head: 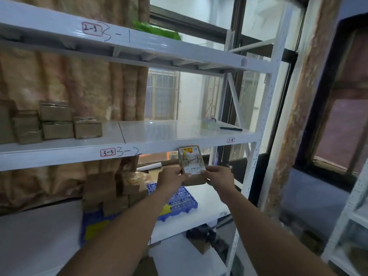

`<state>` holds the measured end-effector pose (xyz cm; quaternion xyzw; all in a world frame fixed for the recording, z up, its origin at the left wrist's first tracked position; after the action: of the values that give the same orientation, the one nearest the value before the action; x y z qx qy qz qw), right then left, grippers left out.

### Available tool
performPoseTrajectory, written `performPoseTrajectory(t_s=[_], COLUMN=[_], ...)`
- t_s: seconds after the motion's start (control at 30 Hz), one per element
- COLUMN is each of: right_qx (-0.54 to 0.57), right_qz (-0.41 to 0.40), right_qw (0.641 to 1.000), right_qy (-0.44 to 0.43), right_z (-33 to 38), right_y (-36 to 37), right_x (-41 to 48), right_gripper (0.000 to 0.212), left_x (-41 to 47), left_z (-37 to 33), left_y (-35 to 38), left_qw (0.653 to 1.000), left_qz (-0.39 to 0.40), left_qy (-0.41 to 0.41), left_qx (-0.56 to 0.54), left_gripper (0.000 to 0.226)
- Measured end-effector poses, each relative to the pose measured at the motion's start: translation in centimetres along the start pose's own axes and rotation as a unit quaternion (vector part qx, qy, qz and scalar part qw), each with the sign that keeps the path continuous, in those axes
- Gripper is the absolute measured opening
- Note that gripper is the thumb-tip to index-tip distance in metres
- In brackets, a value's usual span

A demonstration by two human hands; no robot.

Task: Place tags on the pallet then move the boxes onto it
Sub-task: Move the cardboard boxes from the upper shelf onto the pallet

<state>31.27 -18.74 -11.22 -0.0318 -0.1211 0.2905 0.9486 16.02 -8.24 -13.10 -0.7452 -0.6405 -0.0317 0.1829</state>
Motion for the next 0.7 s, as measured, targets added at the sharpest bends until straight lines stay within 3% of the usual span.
performPoseTrajectory(t_s=[0.2,0.33,0.5,0.7], right_qx=[-0.047,-0.074,-0.095,-0.107], right_qz=[0.021,0.033,0.055,0.077], right_qw=[0.998,0.996,0.994,0.991], right_qy=[0.028,0.036,0.004,0.0], right_z=[-6.0,-8.4,-10.9,-12.4], right_y=[0.7,3.9,9.6,16.0], right_x=[1.7,3.4,6.4,9.7], right_gripper=[0.007,0.02,0.026,0.035], left_x=[0.7,3.5,6.4,11.2], left_z=[5.6,10.2,11.9,15.4], left_y=[3.2,4.0,2.6,1.6], left_qw=[0.998,0.998,0.998,0.994], left_qz=[0.019,0.022,-0.044,-0.085], left_qy=[-0.062,-0.055,-0.024,-0.051], left_qx=[0.001,0.0,0.04,0.053], left_gripper=[0.016,0.014,0.017,0.01])
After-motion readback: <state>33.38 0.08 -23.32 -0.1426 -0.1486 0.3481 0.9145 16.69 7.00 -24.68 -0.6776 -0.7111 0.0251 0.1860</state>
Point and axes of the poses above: each hand's wrist, its own x-axis towards the middle knuckle, its own y-axis out of the palm, z = x × y, the point moved 2 cm from there along x, towards the middle knuckle, and after that the axes turned 15 degrees about -z, right-handed, at the moved point
